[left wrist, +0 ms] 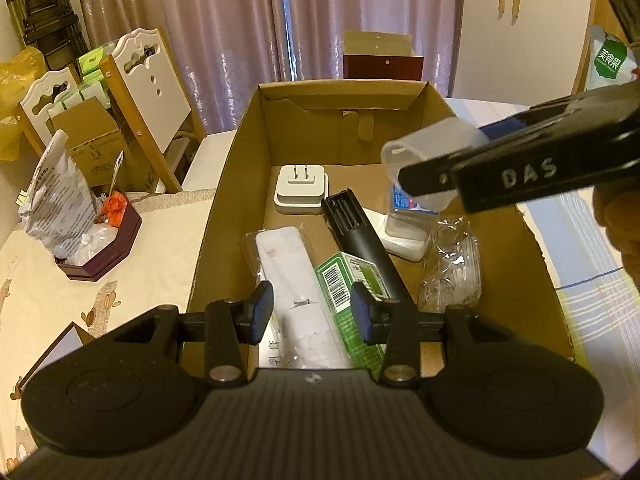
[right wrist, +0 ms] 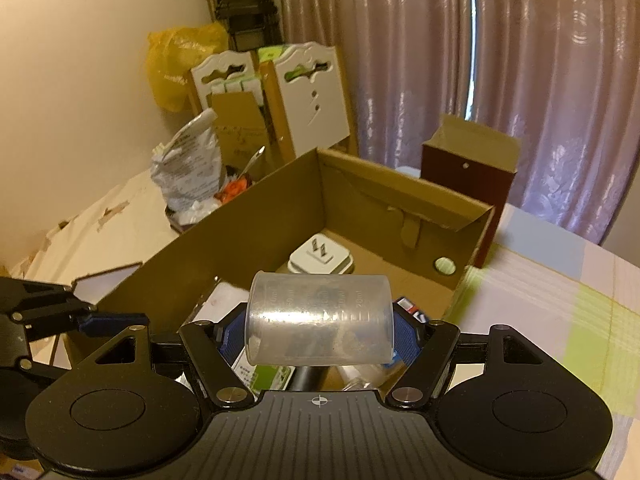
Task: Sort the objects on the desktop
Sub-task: 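Open the left tool to drop the white stick while the right tool drops the clear cup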
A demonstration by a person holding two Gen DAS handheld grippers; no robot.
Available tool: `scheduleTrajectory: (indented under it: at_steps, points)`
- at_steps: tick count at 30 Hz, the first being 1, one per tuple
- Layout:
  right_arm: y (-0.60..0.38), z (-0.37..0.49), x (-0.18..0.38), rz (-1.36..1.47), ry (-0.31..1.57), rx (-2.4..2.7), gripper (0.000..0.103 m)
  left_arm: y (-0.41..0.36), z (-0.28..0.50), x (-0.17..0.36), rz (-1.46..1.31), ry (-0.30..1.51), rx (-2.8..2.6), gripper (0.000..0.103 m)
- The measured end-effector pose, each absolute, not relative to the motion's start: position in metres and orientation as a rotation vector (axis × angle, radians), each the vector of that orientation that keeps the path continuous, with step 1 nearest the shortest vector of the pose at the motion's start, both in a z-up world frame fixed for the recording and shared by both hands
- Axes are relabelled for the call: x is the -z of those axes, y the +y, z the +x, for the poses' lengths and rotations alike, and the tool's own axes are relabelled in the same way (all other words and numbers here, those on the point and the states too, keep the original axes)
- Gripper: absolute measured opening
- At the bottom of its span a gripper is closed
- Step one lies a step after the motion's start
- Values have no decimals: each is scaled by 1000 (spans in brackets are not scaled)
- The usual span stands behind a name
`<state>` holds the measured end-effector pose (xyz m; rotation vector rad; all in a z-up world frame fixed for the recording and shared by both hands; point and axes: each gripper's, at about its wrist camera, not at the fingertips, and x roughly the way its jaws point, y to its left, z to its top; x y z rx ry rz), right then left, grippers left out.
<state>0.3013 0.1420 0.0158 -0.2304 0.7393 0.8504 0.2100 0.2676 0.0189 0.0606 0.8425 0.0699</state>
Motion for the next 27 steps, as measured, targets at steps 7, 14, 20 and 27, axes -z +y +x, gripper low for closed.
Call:
scheduleTrajectory:
  at_steps: [7, 14, 20, 27]
  points:
    - [156, 309, 4, -284, 796, -845, 71, 272, 209, -18, 52, 841, -72, 41]
    - [163, 316, 15, -327, 822, -841, 71, 273, 210, -15, 37, 846, -66, 42]
    - [166, 316, 18, -334, 826, -840, 71, 274, 212, -14, 35, 848, -60, 43]
    - [166, 316, 19, -331, 825, -846, 71, 275, 213, -14, 28, 847, -59, 46]
